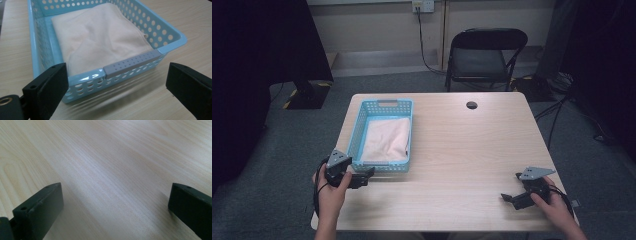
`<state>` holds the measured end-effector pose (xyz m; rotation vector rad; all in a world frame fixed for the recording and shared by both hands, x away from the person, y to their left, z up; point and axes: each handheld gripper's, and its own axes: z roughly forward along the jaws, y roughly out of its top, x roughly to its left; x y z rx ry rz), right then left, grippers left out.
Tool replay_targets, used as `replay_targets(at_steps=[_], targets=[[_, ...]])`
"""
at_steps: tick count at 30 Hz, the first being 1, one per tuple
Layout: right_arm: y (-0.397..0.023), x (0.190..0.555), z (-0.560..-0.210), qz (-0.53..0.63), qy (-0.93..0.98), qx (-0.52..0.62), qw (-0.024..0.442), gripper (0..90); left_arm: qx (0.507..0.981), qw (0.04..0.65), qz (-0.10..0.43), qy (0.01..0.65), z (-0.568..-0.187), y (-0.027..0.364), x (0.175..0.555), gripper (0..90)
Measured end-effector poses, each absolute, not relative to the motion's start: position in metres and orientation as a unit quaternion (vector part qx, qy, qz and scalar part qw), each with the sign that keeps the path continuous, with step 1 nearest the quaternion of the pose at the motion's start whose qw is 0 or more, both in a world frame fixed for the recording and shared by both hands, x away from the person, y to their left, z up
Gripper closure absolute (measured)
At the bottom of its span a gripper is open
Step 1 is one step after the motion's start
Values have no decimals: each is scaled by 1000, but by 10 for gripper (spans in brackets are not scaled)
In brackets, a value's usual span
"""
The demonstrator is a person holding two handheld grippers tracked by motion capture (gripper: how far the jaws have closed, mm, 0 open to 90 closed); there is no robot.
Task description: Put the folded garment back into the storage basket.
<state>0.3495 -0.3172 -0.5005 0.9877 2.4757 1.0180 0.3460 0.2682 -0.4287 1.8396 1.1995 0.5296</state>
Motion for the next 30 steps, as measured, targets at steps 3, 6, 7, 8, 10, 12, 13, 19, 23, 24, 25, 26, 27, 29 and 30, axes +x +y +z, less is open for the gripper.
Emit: replay_targets(at_steps=[3, 6, 7, 8, 10, 12, 13, 19, 23, 24, 25, 26, 27, 29, 30], targets=[[-317, 349, -500, 353, 859, 343, 144, 0, 736, 426, 216, 479, -428, 270, 344, 38], [-317, 349, -500, 353, 859, 343, 144, 0, 737, 425, 218, 479, -429, 271, 342, 37], [-317, 349, -500, 353, 859, 343, 144, 0, 737, 426, 221, 475, -430, 272, 342, 37], [-317, 349, -500, 353, 859, 343, 144, 0, 737, 427, 223, 475, -430, 272, 342, 37], [-317, 349, -500, 353, 859, 343, 144, 0, 737, 424, 223, 478, -431, 274, 341, 38], [-317, 349, -500, 353, 859, 343, 144, 0, 736, 423, 225, 478, -432, 274, 339, 38], [-317, 349, -500, 353, 859, 343, 144, 0, 737, 423, 225, 477, -432, 275, 339, 38], [-317, 349, -500, 353, 859, 343, 144, 0, 736, 423, 223, 479, -435, 279, 337, 38], [-317, 349, -500, 353, 859, 343, 144, 0, 733, 424, 223, 483, -437, 282, 336, 38], [-317, 349, -500, 353, 859, 343, 144, 0, 732, 425, 222, 484, -438, 282, 336, 37], [-317, 349, -500, 353, 859, 342, 144, 0, 733, 424, 220, 483, -439, 283, 336, 37], [-317, 349, -500, 353, 859, 343, 144, 0, 733, 425, 220, 484, -439, 284, 336, 37], [-317, 349, -500, 353, 859, 343, 144, 0, 732, 426, 220, 484, -440, 284, 336, 37], [-317, 349, -500, 353, 859, 343, 144, 0, 732, 427, 218, 483, -440, 285, 336, 37], [-317, 349, -501, 353, 859, 342, 144, 0, 730, 430, 217, 484, -441, 285, 336, 38]])
